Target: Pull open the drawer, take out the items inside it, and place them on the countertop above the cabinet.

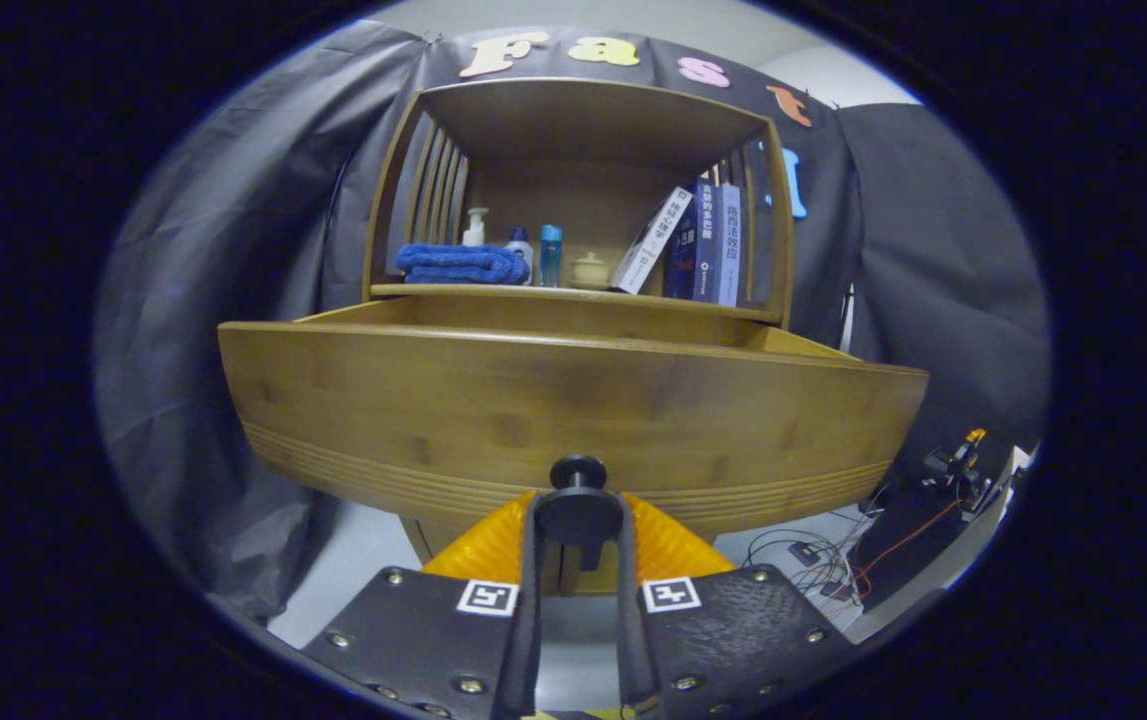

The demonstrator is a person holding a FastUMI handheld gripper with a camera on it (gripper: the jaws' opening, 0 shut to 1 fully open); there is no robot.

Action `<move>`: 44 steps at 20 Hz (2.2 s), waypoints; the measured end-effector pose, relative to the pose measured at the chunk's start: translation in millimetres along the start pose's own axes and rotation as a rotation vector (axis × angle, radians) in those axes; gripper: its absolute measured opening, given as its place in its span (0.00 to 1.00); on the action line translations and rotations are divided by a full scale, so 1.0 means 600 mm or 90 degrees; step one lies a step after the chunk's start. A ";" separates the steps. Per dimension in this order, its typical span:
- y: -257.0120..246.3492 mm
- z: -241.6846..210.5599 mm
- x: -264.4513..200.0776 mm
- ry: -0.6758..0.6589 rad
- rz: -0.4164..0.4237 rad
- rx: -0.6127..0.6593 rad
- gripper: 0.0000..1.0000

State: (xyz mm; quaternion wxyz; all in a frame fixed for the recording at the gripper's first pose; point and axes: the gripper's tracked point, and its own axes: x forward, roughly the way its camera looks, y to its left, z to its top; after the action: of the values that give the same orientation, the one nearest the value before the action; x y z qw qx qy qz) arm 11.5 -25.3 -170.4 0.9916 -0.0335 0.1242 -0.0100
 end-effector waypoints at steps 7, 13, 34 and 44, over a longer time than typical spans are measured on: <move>-0.019 0.067 -0.049 -0.021 -0.005 -0.018 0.77; 0.025 0.192 -0.051 -0.080 0.028 -0.049 0.90; 0.013 0.128 0.228 0.272 0.004 0.036 0.64; 0.033 0.104 0.230 0.308 0.049 0.125 0.17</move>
State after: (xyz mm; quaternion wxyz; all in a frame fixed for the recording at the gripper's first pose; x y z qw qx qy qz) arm 161.0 -5.5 -145.4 0.9313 0.0714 0.3571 0.0079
